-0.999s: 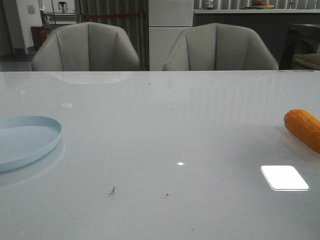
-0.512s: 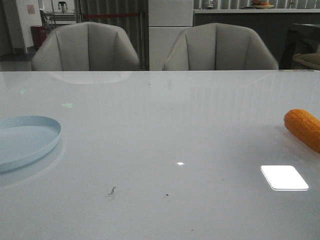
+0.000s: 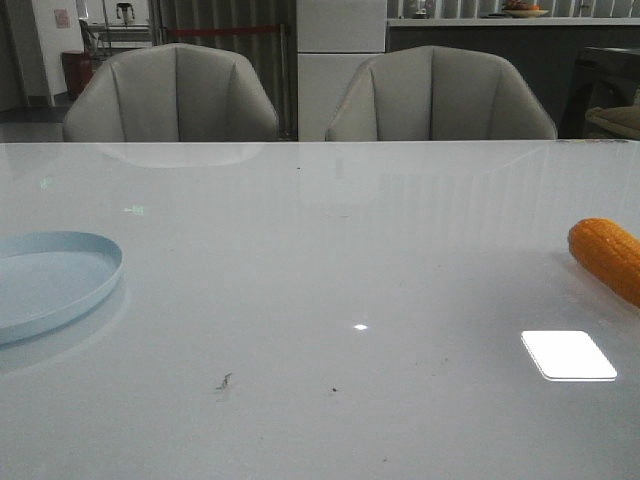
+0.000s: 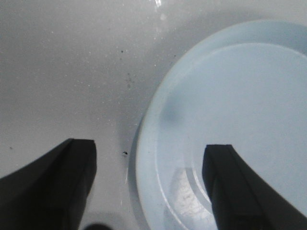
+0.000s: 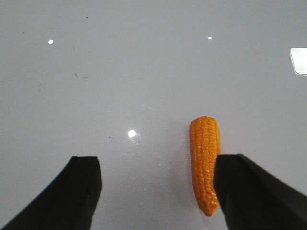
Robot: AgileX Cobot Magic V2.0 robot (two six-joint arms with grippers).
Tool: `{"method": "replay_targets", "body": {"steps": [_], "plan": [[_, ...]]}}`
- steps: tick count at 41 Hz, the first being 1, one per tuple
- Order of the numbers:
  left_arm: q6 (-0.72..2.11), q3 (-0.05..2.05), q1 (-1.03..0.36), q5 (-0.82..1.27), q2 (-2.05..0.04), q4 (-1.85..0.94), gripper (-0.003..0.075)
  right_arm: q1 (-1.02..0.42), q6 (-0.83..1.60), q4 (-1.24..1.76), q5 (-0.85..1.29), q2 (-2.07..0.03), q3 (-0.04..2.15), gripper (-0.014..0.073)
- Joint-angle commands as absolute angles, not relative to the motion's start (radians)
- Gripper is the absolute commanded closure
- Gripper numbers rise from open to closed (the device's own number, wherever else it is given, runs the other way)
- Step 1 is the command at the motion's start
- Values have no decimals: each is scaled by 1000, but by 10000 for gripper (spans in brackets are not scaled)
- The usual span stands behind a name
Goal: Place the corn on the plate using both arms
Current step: 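Grip the plate rim with the left gripper and slide it toward the table center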
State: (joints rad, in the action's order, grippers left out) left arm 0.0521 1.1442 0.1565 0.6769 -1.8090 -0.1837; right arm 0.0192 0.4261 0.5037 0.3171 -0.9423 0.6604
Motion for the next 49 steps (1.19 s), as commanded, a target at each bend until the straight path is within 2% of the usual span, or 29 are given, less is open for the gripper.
{"method": "replay_targets", "body": {"steps": [1, 15, 18, 21, 26, 27, 29, 36, 49], "plan": [[46, 1192, 156, 663, -1814, -198, 211, 19, 432, 522, 270, -933, 699, 3], [46, 1199, 156, 653, -1878, -198, 213, 19, 432, 522, 279, -933, 699, 3], [46, 1199, 156, 653, -1877, -198, 248, 19, 432, 522, 279, -933, 699, 3], [46, 1199, 156, 653, -1877, -198, 349, 19, 432, 522, 279, -933, 699, 3], [48, 1199, 156, 653, -1877, -198, 622, 19, 432, 522, 279, -933, 699, 3], [50, 1199, 156, 653, -1877, -198, 644, 19, 432, 522, 279, -933, 699, 3], [52, 1199, 156, 653, -1877, -198, 610, 19, 432, 522, 279, -933, 699, 3], [68, 1205, 156, 663, -1862, -223, 624, 19, 432, 522, 282, -933, 699, 3], [297, 1279, 120, 736, -1797, -505, 624, 19, 432, 522, 292, -933, 699, 3]]}}
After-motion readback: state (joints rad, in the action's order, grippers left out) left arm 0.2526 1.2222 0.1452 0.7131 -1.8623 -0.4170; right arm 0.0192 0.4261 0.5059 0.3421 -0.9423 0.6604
